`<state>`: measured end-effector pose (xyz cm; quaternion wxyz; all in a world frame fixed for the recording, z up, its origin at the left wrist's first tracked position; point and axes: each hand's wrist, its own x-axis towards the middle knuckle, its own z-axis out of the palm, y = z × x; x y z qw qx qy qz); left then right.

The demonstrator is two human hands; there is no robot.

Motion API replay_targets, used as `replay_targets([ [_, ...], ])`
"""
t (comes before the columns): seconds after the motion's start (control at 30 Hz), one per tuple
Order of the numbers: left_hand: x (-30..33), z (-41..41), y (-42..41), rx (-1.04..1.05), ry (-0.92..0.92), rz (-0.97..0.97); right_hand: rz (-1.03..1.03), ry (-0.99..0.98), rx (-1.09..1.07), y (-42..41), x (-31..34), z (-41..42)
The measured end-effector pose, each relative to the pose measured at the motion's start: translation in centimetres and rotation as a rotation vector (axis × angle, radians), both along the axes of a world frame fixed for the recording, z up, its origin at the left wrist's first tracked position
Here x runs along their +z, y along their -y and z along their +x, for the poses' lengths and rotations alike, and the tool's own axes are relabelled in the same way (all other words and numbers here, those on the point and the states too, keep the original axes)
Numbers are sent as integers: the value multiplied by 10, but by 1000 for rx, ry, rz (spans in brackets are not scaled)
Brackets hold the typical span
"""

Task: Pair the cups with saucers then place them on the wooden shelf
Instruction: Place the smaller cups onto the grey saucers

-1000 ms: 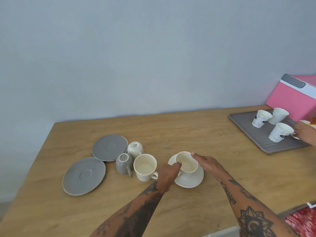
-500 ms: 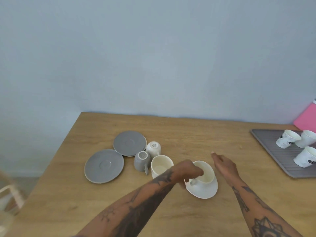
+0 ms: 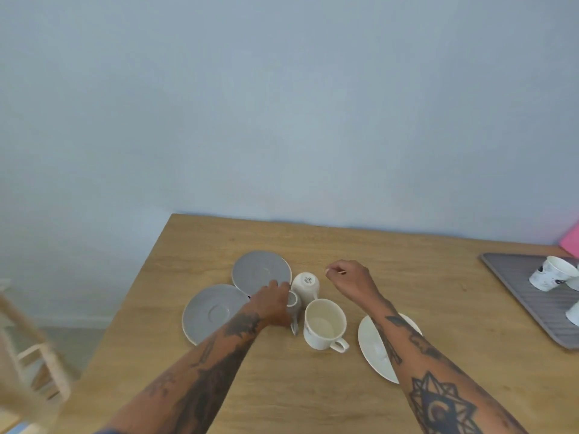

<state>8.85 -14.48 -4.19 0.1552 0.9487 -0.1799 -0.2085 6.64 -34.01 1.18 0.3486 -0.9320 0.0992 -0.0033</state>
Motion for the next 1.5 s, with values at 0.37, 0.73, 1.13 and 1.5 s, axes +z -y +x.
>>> replay_targets([
  [0.37,1,23,-34,70,63,-364,16,-93,-67,-30,-15,4],
  [0.73,10,25,-71,421,197,-752,534,-528,-193,-102,9,36],
  [1.13,-21,33,-174,471,149,-432,557,-198,-100,-115,-28,22],
  [1.5,-30,14,-201,737,-272,-518,443,29,96,-168,-76,-2],
])
